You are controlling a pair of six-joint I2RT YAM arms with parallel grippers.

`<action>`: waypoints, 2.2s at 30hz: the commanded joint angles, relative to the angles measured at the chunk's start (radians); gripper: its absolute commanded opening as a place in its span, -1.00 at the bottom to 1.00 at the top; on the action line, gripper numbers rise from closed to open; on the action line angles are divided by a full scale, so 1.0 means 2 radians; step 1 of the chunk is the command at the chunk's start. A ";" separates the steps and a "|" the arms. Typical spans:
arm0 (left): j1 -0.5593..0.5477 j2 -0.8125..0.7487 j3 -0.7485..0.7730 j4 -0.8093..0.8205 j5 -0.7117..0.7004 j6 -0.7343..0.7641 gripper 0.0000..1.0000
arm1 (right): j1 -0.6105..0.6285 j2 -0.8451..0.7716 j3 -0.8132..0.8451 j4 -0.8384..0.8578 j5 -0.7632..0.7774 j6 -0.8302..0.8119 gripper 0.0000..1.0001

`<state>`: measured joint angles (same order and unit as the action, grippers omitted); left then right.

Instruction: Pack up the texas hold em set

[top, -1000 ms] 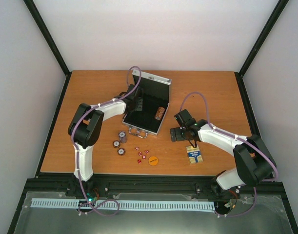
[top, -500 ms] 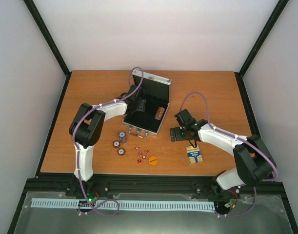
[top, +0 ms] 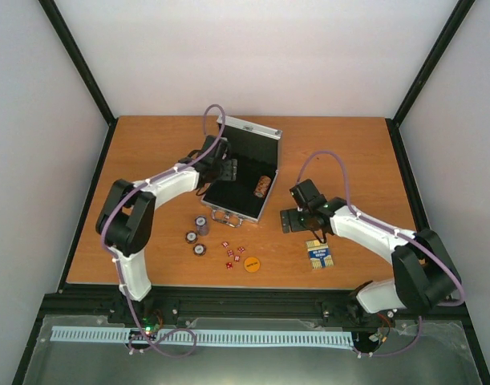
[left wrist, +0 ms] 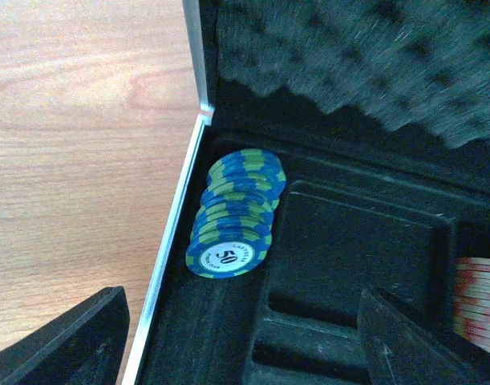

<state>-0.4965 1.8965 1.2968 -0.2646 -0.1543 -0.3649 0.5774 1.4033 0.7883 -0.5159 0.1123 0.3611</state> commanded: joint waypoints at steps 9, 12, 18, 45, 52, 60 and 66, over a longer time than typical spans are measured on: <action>0.021 -0.087 -0.019 -0.079 0.006 -0.034 0.64 | -0.003 -0.035 0.017 -0.022 -0.032 -0.012 1.00; 0.040 -0.100 -0.032 -0.093 0.019 -0.053 0.66 | -0.004 -0.044 0.023 -0.023 -0.047 -0.014 1.00; 0.069 -0.126 -0.058 -0.139 0.025 -0.068 0.67 | -0.001 -0.042 0.033 -0.024 -0.080 -0.016 1.00; 0.074 -0.023 -0.045 0.007 0.016 -0.018 0.99 | 0.009 -0.007 0.083 -0.003 -0.069 -0.029 1.00; 0.074 0.014 -0.030 0.020 0.019 -0.014 0.99 | 0.009 -0.009 0.085 0.000 -0.062 -0.023 1.00; 0.074 0.035 -0.027 0.044 0.016 -0.014 0.99 | 0.008 -0.001 0.096 -0.001 -0.062 -0.020 1.00; 0.074 0.053 -0.020 0.052 0.014 -0.014 1.00 | 0.008 -0.003 0.097 -0.005 -0.057 -0.021 1.00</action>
<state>-0.3473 1.9739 1.2156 -0.2062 -0.1219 -0.4103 0.5907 1.3960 0.9569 -0.5266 -0.0185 0.3161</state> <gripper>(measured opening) 0.997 0.999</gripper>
